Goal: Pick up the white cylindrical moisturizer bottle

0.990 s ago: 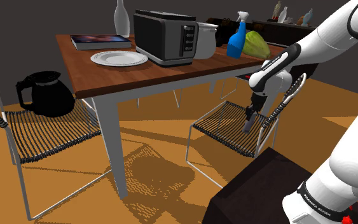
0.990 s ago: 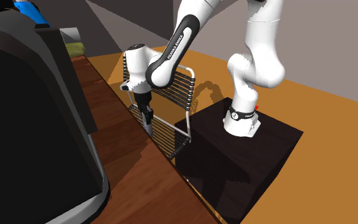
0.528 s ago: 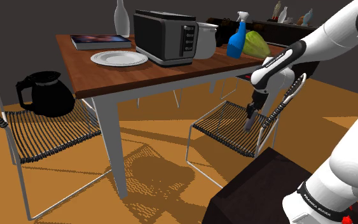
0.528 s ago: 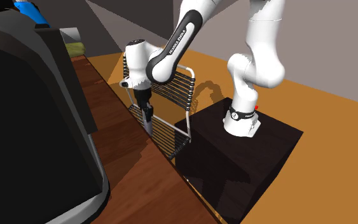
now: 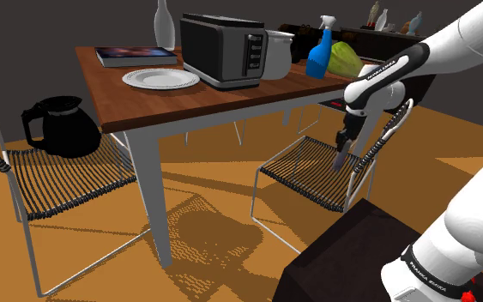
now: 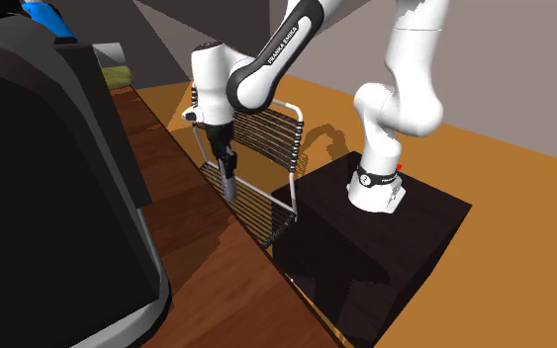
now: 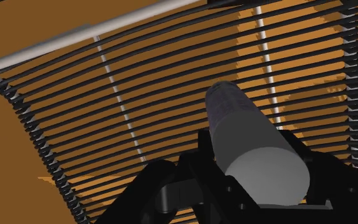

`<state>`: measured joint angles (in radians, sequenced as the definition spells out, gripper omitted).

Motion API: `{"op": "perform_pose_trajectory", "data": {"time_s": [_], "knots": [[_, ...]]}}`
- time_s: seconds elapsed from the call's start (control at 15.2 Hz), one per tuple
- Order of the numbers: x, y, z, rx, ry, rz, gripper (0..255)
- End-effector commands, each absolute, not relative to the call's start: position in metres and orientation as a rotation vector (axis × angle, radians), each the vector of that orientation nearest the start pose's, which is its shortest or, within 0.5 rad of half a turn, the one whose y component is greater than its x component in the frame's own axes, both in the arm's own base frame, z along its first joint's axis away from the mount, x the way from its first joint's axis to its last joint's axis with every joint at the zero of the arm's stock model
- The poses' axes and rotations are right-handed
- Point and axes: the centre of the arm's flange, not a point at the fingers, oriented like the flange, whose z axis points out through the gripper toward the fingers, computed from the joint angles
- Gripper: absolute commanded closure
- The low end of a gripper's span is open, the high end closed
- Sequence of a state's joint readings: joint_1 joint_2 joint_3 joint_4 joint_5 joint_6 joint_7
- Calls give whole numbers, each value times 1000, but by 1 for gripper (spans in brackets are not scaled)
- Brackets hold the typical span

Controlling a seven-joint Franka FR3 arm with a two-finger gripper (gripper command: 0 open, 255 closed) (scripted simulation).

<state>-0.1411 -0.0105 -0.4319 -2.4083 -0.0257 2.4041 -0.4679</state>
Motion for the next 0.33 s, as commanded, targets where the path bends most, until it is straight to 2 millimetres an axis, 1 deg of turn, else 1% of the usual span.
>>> {"op": "perform_pose_trajectory", "data": {"time_s": [0.0, 0.13, 0.26], "knots": [[410, -265, 327, -3153, 136, 3, 255], [410, -265, 338, -3153, 136, 3, 255], [410, -265, 338, -3153, 136, 3, 255]]}}
